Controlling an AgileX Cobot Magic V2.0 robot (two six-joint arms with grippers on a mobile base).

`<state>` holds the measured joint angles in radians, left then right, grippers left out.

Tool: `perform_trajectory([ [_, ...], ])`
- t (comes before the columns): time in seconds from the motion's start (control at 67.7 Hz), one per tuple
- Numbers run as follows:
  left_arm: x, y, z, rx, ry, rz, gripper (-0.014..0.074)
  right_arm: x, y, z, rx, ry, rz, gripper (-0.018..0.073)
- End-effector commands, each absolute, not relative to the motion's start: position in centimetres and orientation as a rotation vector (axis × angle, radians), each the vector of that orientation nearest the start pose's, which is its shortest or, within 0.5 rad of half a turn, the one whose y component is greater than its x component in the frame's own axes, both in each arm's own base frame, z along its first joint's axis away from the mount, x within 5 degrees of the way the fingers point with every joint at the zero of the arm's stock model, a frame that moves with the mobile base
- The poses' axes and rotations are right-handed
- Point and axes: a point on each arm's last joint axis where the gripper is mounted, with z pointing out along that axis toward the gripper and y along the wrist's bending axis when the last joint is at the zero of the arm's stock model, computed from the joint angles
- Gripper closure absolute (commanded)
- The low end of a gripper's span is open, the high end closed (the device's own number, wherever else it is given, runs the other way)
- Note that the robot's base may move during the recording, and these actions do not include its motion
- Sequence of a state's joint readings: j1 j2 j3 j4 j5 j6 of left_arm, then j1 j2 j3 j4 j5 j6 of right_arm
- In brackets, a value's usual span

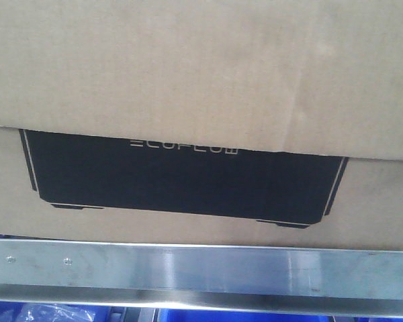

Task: Grab box from left shelf to table start
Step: 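Clamp the brown ECOFLOW box's side walls with both grippers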

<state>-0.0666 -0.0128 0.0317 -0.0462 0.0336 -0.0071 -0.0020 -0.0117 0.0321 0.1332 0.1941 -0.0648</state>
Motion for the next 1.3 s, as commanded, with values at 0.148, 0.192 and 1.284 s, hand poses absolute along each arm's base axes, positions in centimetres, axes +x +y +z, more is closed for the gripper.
perform_trajectory([
  [0.148,5.4,-0.4,21.1,0.006,1.428,-0.109,0.0696,5.6,0.1,19.3,0.041,1.604,0.059,0.05],
  [0.192,5.4,-0.4,21.1,0.006,1.428,-0.109,0.0696,5.6,0.1,19.3,0.041,1.604,0.059,0.05],
  [1.284,4.6,-0.4,28.6,0.024,1.307,-0.101,0.0568,5.6,0.1,19.3,0.04,1.603,0.058,0.05],
])
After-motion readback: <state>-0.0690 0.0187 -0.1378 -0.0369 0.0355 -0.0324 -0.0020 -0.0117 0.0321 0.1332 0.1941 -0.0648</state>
